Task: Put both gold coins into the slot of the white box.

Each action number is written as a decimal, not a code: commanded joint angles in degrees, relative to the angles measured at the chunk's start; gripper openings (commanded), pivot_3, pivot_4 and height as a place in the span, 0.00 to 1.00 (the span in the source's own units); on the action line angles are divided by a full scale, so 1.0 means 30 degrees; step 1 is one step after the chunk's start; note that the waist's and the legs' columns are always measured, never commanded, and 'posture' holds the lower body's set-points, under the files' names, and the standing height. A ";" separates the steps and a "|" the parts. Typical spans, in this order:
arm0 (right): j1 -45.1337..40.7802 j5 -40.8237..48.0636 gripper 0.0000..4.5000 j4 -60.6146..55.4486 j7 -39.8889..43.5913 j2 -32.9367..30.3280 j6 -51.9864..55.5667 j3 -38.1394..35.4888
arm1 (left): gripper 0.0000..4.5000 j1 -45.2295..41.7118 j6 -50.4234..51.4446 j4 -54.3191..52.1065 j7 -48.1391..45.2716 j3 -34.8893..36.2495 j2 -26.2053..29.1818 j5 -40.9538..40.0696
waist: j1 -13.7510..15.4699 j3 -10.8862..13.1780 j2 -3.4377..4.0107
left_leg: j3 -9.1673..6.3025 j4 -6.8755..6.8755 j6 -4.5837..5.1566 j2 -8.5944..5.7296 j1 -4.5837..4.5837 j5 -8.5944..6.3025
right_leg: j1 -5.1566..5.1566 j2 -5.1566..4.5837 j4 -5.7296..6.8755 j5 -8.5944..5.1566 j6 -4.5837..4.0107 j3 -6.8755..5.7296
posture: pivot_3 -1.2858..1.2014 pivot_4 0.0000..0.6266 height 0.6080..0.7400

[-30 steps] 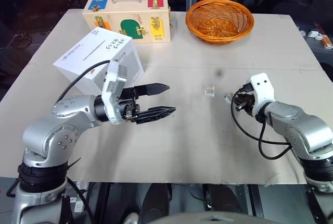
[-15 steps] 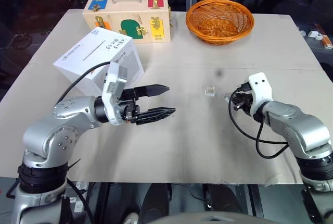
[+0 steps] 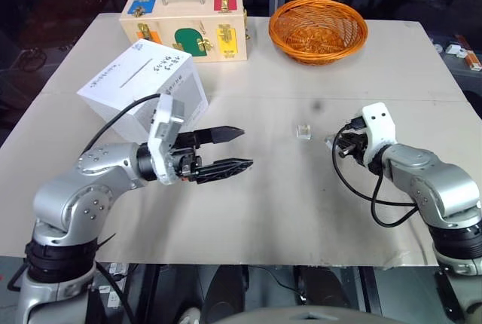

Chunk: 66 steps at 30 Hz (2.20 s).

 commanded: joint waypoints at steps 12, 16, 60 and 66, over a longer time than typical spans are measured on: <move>-0.0464 0.0561 0.01 -0.1612 0.0605 0.0463 0.0099 -0.1796 | 0.86 -0.0302 0.0535 -0.0333 0.0600 0.0495 -0.0043 -0.1142 | 0.0000 0.0001 0.0002 | -0.0001 0.0007 -0.0001 0.0000 0.0000 0.0000 | 0.0000 0.0000 0.0007 0.0000 0.0000 0.0000 | 0.52 0.24 0.90; -0.0918 0.3989 0.01 -0.3081 0.1961 0.1753 0.1205 -0.5081 | 0.86 -0.1341 0.2244 0.0477 0.2029 0.0767 -0.0432 -0.3111 | 0.0025 0.0001 0.0002 | -0.0016 0.0013 0.0002 0.0000 -0.0006 -0.0001 | -0.0001 0.0000 0.0015 0.0000 0.0000 -0.0008 | 0.52 0.24 0.90; -0.4112 2.6038 0.00 -0.4114 -0.4562 -0.3130 -0.3597 -0.2934 | 0.20 -0.6764 0.6371 0.3842 0.3256 -0.0423 -0.2975 -0.7531 | -0.0038 0.0004 0.0005 | -0.0055 0.0193 0.0075 -0.0007 -0.0010 -0.0042 | 0.0003 0.0002 0.0203 -0.0008 -0.0004 -0.0031 | 0.52 0.24 0.90; -0.4036 2.6248 0.00 -0.4225 -0.4576 -0.3567 -0.4035 -0.2563 | 0.01 -0.6878 0.6420 0.3945 0.3353 -0.0397 -0.3128 -0.7675 | -0.0026 0.0005 0.0004 | -0.0056 0.0193 0.0076 -0.0007 -0.0012 -0.0043 | 0.0003 0.0002 0.0201 -0.0008 -0.0005 -0.0032 | 0.52 0.24 0.90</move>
